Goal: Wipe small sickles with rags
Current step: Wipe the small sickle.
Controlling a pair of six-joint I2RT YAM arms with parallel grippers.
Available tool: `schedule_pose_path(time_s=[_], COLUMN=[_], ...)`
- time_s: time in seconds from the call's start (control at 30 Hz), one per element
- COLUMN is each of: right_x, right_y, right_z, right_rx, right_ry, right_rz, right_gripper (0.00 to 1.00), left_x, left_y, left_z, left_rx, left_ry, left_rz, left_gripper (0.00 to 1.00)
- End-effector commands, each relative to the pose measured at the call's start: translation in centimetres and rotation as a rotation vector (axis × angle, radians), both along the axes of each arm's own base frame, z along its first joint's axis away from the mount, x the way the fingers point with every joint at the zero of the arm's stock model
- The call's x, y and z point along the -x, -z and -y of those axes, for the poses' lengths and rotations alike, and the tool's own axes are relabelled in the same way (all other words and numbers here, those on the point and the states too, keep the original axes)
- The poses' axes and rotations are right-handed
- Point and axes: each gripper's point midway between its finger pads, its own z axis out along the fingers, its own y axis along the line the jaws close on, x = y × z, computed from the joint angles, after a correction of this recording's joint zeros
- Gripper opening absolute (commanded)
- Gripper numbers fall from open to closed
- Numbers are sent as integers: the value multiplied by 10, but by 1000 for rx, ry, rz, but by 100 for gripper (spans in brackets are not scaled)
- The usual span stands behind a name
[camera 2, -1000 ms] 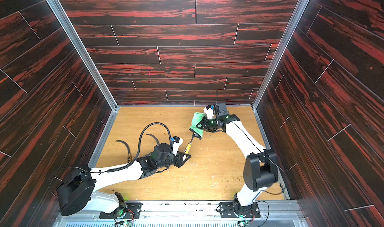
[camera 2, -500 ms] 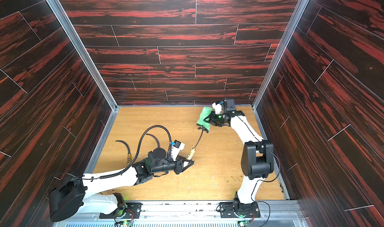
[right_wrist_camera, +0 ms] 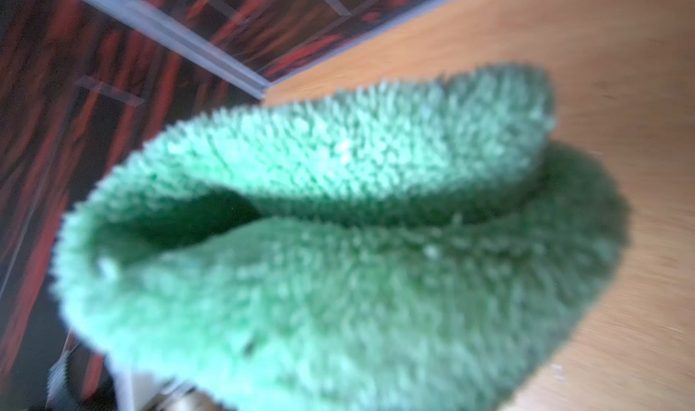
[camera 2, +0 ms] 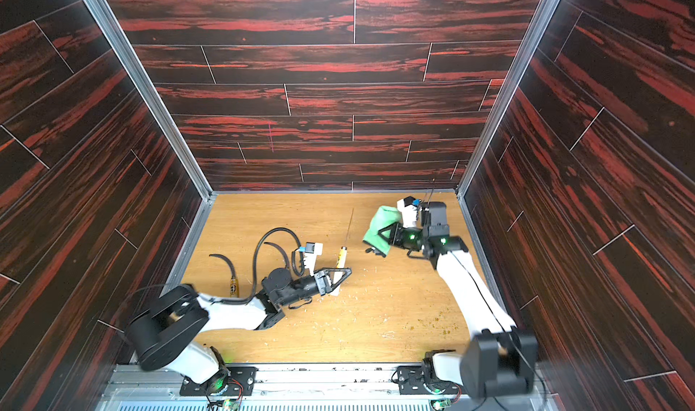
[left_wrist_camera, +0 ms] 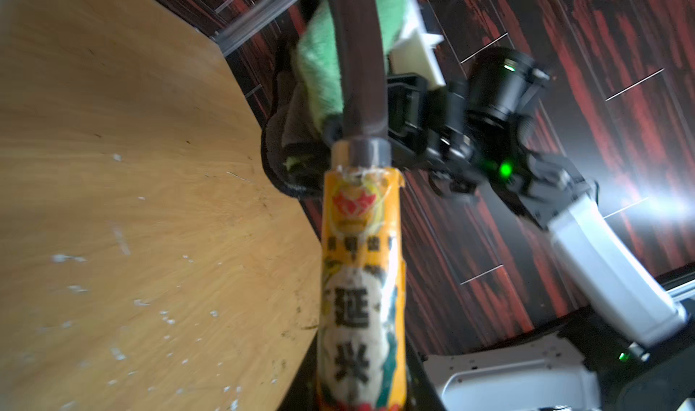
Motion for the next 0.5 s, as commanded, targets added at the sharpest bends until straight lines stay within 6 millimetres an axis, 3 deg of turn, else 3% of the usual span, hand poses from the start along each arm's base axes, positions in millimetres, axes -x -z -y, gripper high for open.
schedule_pose_path(time_s=[0.0,0.13,0.47], right_x=[17,30,64], right_y=[-14,-27,-49], right_z=[-13,-22,-59], right_rx=[-11,-36,82], right_ry=[-55,-107,-223], right_rz=[84,143,243], right_gripper=[1,1,1], left_x=[12,14,9], left_y=[-73,-82,-67], left_z=[2,0,1], left_rx=[209,228,203], left_ry=[71,73,58], left_rz=[109,112,82], left_gripper=[0,0,0])
